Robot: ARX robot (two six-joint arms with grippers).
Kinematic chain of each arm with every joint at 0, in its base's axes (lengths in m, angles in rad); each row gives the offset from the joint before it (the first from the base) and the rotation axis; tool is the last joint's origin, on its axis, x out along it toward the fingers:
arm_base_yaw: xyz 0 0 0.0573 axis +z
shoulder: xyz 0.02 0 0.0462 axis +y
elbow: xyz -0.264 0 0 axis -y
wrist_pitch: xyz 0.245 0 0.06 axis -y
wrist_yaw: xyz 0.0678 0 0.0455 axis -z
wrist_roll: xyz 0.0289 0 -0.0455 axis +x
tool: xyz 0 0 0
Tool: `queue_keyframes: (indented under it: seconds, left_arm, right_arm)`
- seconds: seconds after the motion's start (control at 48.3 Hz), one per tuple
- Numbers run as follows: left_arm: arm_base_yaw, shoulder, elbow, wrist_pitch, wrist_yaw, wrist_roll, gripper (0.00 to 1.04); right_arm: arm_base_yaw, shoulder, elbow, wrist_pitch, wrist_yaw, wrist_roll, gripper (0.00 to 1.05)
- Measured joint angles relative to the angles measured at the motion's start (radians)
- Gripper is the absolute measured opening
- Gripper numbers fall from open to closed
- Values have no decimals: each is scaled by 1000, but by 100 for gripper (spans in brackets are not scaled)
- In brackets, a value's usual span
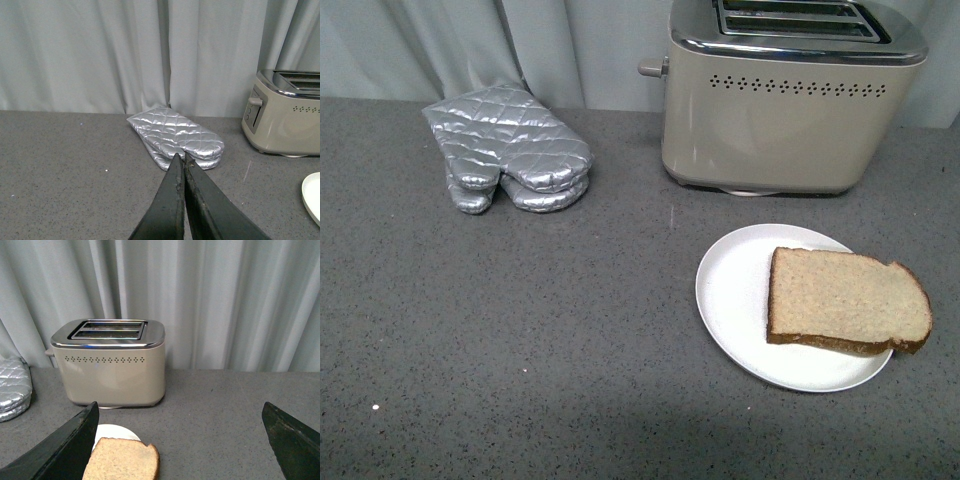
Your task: Put bread into toaster
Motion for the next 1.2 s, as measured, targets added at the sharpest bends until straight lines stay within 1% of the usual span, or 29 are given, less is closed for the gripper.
queue_keyframes:
  seconds: [0.021, 0.062, 0.145, 0.186, 0.207, 0.248, 0.29, 0.31, 0.393, 0.434, 0.497, 0.538, 0.6, 0.683, 0.786, 0.91, 0.972, 1.117, 1.2]
  left_arm:
    - [0, 0, 0, 0, 0, 0, 4]
    - [0, 0, 0, 0, 0, 0, 8]
    - [0, -1, 0, 0, 0, 0, 20]
    - [0, -1, 0, 0, 0, 0, 29]
    - [0, -1, 0, 0, 0, 0, 35]
    - [0, -1, 0, 0, 0, 0, 42]
    - [0, -1, 0, 0, -1, 0, 48]
    - [0, -2, 0, 0, 0, 0, 54]
    - [0, -2, 0, 0, 0, 0, 72]
    - [0, -2, 0, 0, 0, 0, 81]
    - [0, -2, 0, 0, 0, 0, 94]
    - [0, -2, 0, 0, -1, 1, 100]
    - [0, -2, 0, 0, 0, 1, 97]
    - [0, -2, 0, 0, 0, 1, 98]
    - [0, -2, 0, 0, 0, 1, 98]
    - [0, -2, 0, 0, 0, 1, 98]
    - [0, -2, 0, 0, 0, 1, 98]
    - [0, -2, 0, 0, 0, 1, 98]
    - [0, -2, 0, 0, 0, 1, 98]
  right_arm:
    - [0, 0, 0, 0, 0, 0, 95]
    - [0, 0, 0, 0, 0, 0, 95]
    - [0, 0, 0, 0, 0, 0, 95]
    - [0, 1, 0, -1, 4, -2, 95]
    - [14, 16, 10, -35, 54, -18, 95]
    - [32, 71, 30, -74, 132, -47, 95]
    - [35, 152, 35, -50, 161, -61, 95]
    - [29, 220, 37, -13, 154, -63, 95]
    - [-15, 491, 70, 140, 80, -57, 95]
    - [-40, 638, 106, 193, 57, -47, 95]
    - [-79, 839, 170, 224, -6, -26, 95]
    - [-108, 977, 216, 237, -63, -10, 95]
    - [-140, 1132, 274, 249, -129, 9, 95]
    - [-181, 1339, 370, 229, -226, 30, 95]
    - [-206, 1514, 462, 203, -305, 38, 95]
    - [-218, 1713, 576, 195, -356, 50, 95]
    - [-216, 1791, 620, 182, -401, 60, 95]
    - [-190, 1892, 678, 171, -458, 103, 95]
    - [-164, 1939, 711, 164, -461, 128, 95]
